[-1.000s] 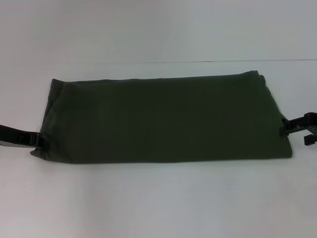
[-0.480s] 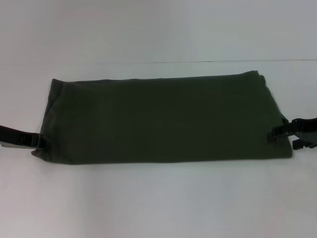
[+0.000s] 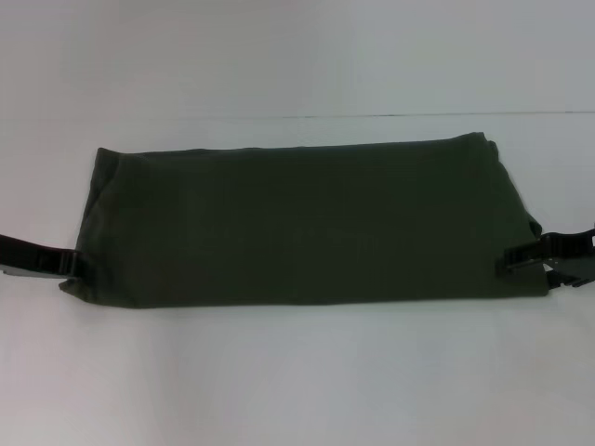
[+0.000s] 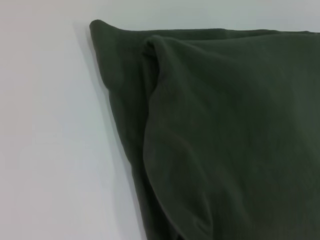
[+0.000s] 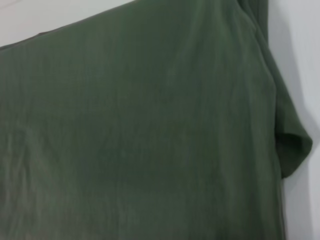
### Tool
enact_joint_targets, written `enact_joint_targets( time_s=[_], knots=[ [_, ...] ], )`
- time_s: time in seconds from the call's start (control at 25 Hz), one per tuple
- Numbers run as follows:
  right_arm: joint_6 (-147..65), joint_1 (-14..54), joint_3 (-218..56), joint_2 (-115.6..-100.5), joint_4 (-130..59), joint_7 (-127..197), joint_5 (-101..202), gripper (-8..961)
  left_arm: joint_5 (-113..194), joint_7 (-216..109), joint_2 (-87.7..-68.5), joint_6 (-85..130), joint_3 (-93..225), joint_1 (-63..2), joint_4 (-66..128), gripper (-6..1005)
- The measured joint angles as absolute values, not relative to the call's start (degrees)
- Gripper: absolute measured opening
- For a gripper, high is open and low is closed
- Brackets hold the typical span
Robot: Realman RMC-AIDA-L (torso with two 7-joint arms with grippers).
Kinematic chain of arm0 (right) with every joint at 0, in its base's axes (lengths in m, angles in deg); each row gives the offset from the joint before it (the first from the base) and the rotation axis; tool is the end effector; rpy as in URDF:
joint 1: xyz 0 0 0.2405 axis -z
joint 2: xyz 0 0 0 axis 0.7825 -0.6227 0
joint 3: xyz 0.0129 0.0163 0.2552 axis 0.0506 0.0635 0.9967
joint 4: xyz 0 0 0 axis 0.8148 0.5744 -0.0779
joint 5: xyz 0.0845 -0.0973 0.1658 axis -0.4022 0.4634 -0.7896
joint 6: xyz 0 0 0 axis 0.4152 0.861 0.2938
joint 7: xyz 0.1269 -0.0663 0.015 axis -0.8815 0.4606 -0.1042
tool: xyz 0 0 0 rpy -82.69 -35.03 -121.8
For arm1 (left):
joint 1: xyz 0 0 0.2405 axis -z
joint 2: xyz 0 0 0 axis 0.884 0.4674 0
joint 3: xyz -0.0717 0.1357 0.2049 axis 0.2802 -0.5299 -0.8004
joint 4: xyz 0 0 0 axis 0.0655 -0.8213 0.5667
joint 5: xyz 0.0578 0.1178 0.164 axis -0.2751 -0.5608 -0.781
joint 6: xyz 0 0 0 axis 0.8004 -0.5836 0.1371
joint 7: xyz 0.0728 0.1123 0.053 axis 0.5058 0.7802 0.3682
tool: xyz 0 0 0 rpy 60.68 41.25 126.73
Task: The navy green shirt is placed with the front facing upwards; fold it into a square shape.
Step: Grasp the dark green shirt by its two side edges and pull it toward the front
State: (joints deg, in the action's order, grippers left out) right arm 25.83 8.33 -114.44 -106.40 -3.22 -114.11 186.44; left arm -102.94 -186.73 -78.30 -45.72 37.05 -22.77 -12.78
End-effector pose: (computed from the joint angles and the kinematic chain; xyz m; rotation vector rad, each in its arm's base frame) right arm 0.3003 0.3935 0.0417 -2.0112 1.8559 -0.0240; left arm -0.3150 0.3815 0.0538 -2.1699 -1.5204 0.0631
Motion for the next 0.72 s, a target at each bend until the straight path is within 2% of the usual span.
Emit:
enact_joint_targets(
  time_s=[0.36,0.72],
  knots=[
    [25.6,8.1,-114.4,-106.83,-3.6,-114.1,186.1,857,-102.9,-186.7,-78.3,-45.7,37.1,-22.9,-12.8,7],
    [25.5,8.1,-114.4,-106.73,-4.0,-114.5,186.3,637,-102.8,-186.6,-78.3,-45.7,37.0,-22.9,-12.9,9]
  ],
)
